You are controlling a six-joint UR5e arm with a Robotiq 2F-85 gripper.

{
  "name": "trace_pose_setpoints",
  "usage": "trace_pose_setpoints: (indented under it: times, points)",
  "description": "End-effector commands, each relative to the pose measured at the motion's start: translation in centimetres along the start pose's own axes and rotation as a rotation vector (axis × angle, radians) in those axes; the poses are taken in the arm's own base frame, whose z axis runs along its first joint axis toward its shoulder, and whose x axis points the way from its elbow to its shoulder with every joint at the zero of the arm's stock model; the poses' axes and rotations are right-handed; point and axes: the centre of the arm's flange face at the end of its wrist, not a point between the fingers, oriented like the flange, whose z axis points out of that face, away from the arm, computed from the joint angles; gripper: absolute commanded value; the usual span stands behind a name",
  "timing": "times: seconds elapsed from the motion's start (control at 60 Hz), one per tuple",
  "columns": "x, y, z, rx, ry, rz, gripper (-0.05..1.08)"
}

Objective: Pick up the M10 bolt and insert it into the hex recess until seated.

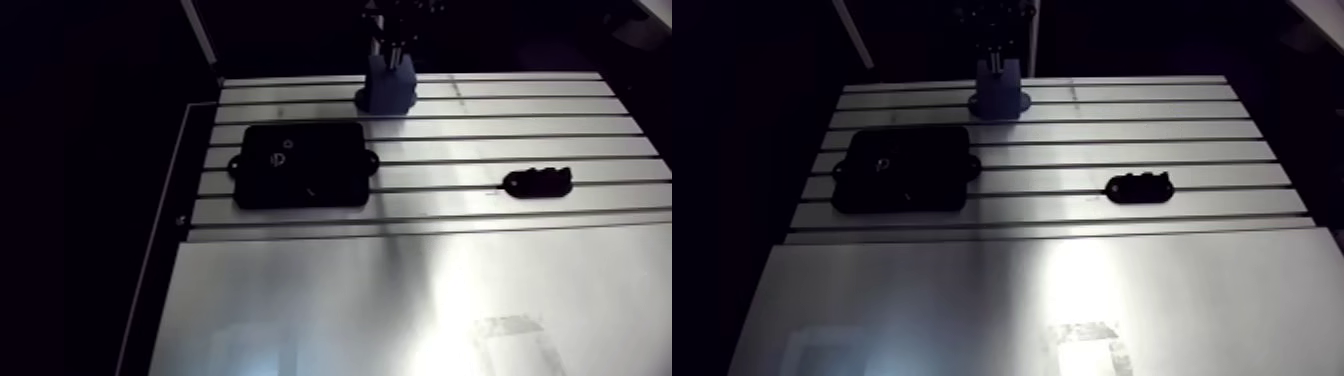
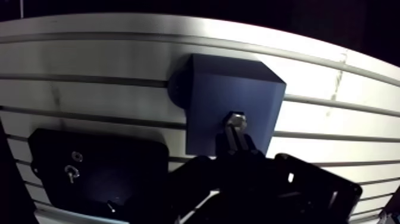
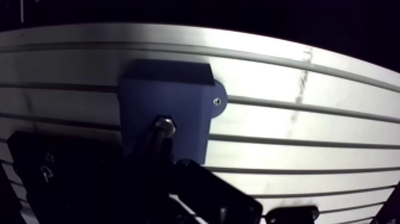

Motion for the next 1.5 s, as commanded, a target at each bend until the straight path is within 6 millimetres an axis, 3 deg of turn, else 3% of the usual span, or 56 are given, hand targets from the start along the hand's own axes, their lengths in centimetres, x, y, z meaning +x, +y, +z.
trace_pose_setpoints:
  times: [0.017, 1.5]
  points:
    - [0.03, -0.07, 0.07, 0.0, -0.001, -0.004, 1.08]
    - [-0.09, -0.12, 0.37, 0.002, -0.006, -0.008, 1.08]
